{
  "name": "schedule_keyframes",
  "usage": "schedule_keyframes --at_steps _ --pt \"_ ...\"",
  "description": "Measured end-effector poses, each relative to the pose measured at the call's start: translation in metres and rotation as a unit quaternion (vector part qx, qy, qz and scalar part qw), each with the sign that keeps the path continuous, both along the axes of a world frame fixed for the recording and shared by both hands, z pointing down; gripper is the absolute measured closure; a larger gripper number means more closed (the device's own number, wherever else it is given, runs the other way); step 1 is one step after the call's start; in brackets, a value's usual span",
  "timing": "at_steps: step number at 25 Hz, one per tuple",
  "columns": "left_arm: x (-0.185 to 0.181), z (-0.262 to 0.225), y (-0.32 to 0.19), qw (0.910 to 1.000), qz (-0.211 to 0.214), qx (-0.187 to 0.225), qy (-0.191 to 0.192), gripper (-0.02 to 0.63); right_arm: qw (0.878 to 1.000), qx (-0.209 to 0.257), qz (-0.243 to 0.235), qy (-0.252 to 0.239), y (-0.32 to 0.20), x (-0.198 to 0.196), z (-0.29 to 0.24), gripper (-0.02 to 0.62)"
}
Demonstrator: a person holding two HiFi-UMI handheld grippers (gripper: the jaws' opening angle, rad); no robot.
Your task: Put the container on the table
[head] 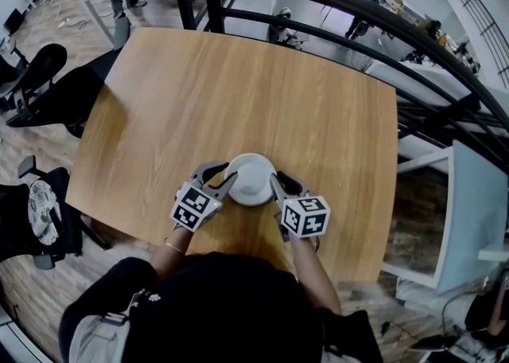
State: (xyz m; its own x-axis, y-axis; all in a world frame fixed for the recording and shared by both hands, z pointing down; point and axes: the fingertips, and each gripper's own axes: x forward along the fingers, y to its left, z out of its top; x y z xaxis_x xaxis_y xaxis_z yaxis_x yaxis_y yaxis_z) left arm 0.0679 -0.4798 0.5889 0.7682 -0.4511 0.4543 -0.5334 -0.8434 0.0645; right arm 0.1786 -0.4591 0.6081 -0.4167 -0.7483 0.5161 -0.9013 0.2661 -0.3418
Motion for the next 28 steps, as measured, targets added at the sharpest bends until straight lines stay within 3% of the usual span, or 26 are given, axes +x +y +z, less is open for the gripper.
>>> schedule_keyframes --at_steps 3,6,14,28 --pt "0.000 -0.016 0.003 0.9998 0.001 0.013 0.016 0.551 0.999 0.029 0.012 -0.008 0.000 0.001 -0.020 0.549" --pt "0.000 -0.036 0.006 0.9989 -0.005 0.033 0.032 0.575 0.998 0.056 0.015 -0.007 0.001 0.000 -0.038 0.555" --pt "0.001 -0.075 0.016 0.9961 -0.013 0.061 0.063 0.580 0.995 0.096 -0.003 -0.010 0.013 -0.015 -0.075 0.558" --pt "0.008 -0.094 0.039 0.9946 -0.003 0.075 0.071 0.580 0.993 0.120 -0.014 -0.011 0.029 -0.022 -0.097 0.569"
